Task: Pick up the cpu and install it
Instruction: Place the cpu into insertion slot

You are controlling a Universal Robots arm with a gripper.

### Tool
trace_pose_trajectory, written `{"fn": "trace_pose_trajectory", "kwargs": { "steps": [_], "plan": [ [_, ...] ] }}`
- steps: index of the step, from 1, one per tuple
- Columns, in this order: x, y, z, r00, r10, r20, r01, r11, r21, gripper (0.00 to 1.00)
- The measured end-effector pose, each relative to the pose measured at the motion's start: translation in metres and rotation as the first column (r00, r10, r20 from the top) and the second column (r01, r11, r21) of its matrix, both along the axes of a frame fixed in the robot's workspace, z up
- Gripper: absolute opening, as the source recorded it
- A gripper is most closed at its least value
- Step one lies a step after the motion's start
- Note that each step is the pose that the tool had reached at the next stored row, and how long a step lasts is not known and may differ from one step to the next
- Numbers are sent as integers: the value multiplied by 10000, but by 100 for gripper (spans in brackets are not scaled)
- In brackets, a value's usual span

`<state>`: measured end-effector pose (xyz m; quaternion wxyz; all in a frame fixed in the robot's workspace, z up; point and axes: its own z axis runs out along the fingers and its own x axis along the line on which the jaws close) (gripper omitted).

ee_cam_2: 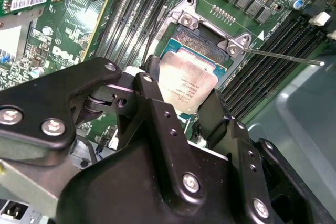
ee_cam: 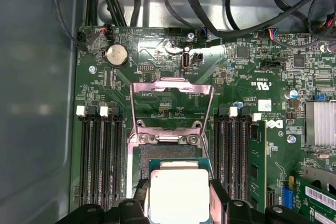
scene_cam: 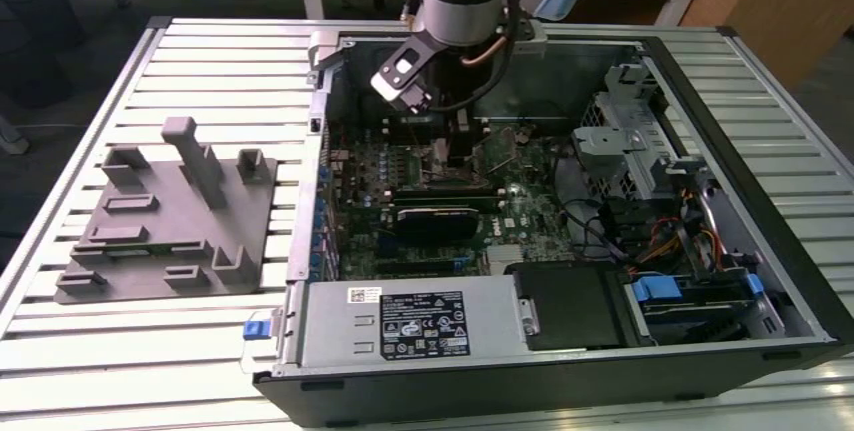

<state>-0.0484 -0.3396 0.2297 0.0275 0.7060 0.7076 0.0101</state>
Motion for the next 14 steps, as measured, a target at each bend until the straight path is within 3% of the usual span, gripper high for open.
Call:
{"fn": "trace_pose_trajectory", "kwargs": {
  "steps": [14],
  "plan": [
    [1,2,-55,10000,2,1,-2,10000,0,54]
  ]
}}
